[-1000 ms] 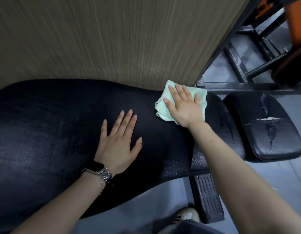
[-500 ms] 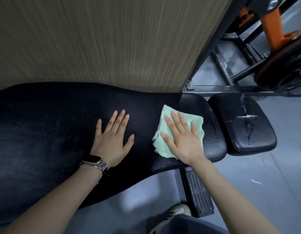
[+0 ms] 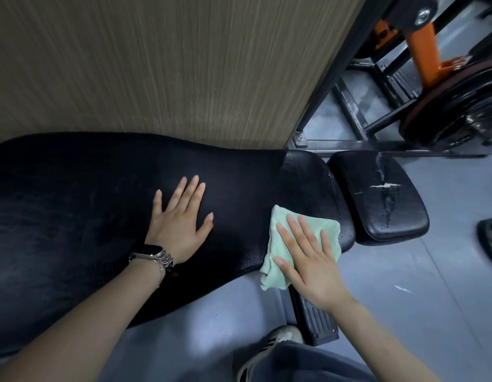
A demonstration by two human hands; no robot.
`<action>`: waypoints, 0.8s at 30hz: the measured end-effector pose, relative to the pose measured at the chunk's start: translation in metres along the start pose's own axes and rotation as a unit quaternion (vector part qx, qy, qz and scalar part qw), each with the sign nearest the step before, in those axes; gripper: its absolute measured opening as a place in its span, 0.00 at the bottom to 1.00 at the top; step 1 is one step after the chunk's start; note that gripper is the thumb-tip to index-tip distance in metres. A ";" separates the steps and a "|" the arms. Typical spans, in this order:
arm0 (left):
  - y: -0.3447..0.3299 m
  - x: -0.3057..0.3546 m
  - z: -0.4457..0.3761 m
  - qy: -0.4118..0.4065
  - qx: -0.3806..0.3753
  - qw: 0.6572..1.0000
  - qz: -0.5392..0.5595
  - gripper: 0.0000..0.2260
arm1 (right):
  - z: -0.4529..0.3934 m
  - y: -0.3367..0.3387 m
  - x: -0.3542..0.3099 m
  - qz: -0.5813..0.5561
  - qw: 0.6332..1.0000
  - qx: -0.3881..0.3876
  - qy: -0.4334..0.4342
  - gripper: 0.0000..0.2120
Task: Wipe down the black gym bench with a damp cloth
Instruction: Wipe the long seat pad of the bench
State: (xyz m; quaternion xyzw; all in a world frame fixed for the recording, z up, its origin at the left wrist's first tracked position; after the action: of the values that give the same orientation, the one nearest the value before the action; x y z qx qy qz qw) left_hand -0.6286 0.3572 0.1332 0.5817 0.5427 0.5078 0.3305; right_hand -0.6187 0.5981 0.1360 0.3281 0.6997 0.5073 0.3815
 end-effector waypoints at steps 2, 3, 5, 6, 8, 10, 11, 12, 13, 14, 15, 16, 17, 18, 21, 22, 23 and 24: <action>-0.001 -0.001 0.000 0.001 0.000 1.000 0.000 0.33 | -0.003 -0.001 0.003 0.002 1.000 0.006 -0.001 0.29; -0.001 -0.001 0.000 0.000 0.000 1.000 0.000 0.33 | -0.007 -0.001 0.005 0.004 1.000 0.009 -0.002 0.29; -0.001 -0.001 0.000 0.002 0.001 1.000 0.000 0.32 | -0.016 -0.003 0.009 0.012 1.000 0.010 0.003 0.29; -0.001 -0.001 0.000 0.003 -0.001 1.000 -0.002 0.32 | -0.022 -0.004 0.011 0.016 1.000 0.008 0.005 0.29; -0.001 -0.001 0.000 0.005 -0.004 1.000 -0.007 0.32 | -0.040 -0.006 0.017 0.017 1.000 0.000 0.002 0.31; -0.002 -0.002 0.000 0.005 -0.008 1.000 -0.009 0.33 | -0.062 -0.009 0.024 0.014 1.000 -0.013 -0.013 0.32; -0.002 -0.002 0.000 0.005 -0.009 1.000 -0.009 0.33 | -0.074 -0.011 0.027 0.016 0.999 -0.020 -0.020 0.32; -0.003 -0.002 0.000 0.005 -0.007 1.000 -0.008 0.32 | -0.086 -0.014 0.030 0.018 0.999 -0.025 -0.024 0.32; -0.003 -0.002 0.000 0.006 -0.005 1.000 -0.005 0.32 | -0.097 -0.016 0.032 0.017 0.999 -0.026 -0.026 0.32; -0.003 -0.002 -0.001 0.006 -0.005 1.000 -0.001 0.32 | -0.107 -0.018 0.034 0.015 0.999 -0.024 -0.028 0.33; -0.003 -0.001 0.000 0.005 -0.006 1.000 -0.001 0.32 | -0.116 -0.019 0.037 0.014 0.999 -0.022 -0.030 0.33; -0.003 -0.001 0.000 0.004 -0.007 1.000 -0.003 0.32 | -0.123 -0.021 0.039 0.014 0.999 -0.022 -0.032 0.34; -0.004 -0.002 0.000 0.005 -0.008 1.000 -0.006 0.32 | -0.131 -0.022 0.041 0.016 0.999 -0.021 -0.034 0.33; -0.004 -0.003 0.000 0.005 -0.009 1.000 -0.006 0.32 | -0.137 -0.024 0.042 0.018 0.999 -0.020 -0.035 0.33; -0.004 -0.003 0.000 0.006 -0.014 1.000 -0.007 0.32 | -0.152 -0.028 0.048 0.027 0.999 -0.020 -0.038 0.28; -0.004 -0.002 0.000 0.006 -0.017 1.000 -0.007 0.32 | -0.156 -0.029 0.048 0.028 0.999 -0.020 -0.039 0.27; -0.004 -0.002 0.000 0.006 -0.020 1.000 -0.008 0.32 | -0.160 -0.030 0.049 0.029 0.999 -0.018 -0.039 0.27; -0.004 -0.002 0.000 0.006 -0.019 1.000 -0.008 0.32 | -0.165 -0.030 0.051 0.029 0.999 -0.014 -0.041 0.27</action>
State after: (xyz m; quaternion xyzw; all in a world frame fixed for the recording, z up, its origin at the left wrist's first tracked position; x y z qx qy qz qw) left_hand -0.6293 0.3557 0.1286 0.5679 0.5399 0.5188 0.3420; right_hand -0.7886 0.5571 0.1290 0.3629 0.6665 0.5141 0.3996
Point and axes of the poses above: each hand's wrist, its own z-axis away from the middle knuckle, its own y-axis out of the back of the hand, x = y × z, the point moved 10 cm from there along -z, towards the middle knuckle, and after that the axes turned 15 degrees about x, right-handed, at the moved point
